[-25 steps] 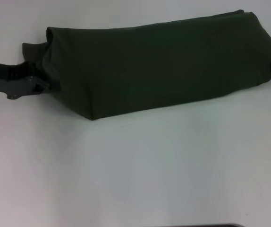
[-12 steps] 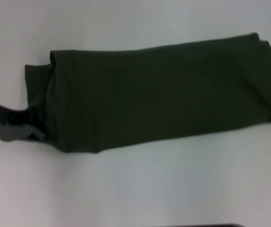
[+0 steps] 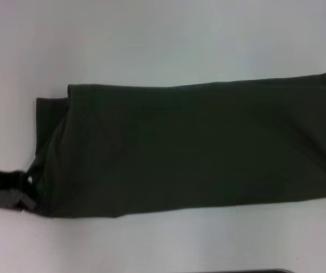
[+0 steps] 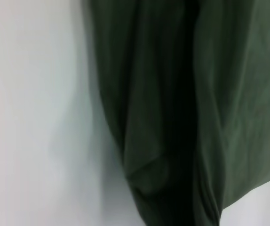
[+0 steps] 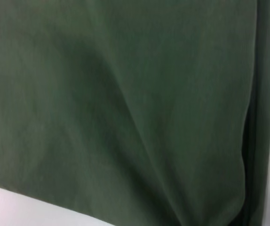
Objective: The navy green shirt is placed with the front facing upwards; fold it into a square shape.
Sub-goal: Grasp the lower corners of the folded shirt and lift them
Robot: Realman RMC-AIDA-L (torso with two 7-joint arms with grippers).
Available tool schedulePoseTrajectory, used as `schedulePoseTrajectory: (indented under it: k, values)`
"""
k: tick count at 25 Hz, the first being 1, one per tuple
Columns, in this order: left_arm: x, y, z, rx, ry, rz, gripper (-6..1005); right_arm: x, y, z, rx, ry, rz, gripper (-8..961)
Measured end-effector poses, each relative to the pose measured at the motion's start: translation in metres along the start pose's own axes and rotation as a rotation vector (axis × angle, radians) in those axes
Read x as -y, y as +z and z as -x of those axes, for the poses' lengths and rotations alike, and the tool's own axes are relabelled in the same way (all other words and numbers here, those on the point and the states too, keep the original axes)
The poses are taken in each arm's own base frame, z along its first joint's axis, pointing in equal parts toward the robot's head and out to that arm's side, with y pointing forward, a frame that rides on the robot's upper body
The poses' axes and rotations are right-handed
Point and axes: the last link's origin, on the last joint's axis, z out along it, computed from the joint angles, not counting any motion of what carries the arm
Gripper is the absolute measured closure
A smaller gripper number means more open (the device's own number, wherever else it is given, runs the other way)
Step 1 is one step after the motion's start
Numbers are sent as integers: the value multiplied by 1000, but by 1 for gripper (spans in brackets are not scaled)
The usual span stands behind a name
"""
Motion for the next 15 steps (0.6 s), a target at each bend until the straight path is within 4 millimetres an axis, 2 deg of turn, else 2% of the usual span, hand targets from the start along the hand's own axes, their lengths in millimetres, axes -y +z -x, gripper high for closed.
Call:
schedulePoseTrajectory:
  k: [7,15]
  values:
    - [10,1,12,28,-36,-24,967,1,1,-4,-13,-5,4,942]
    - [9,1,9,25,-31,-37,964,0,2,-5,-27,-14,3,942]
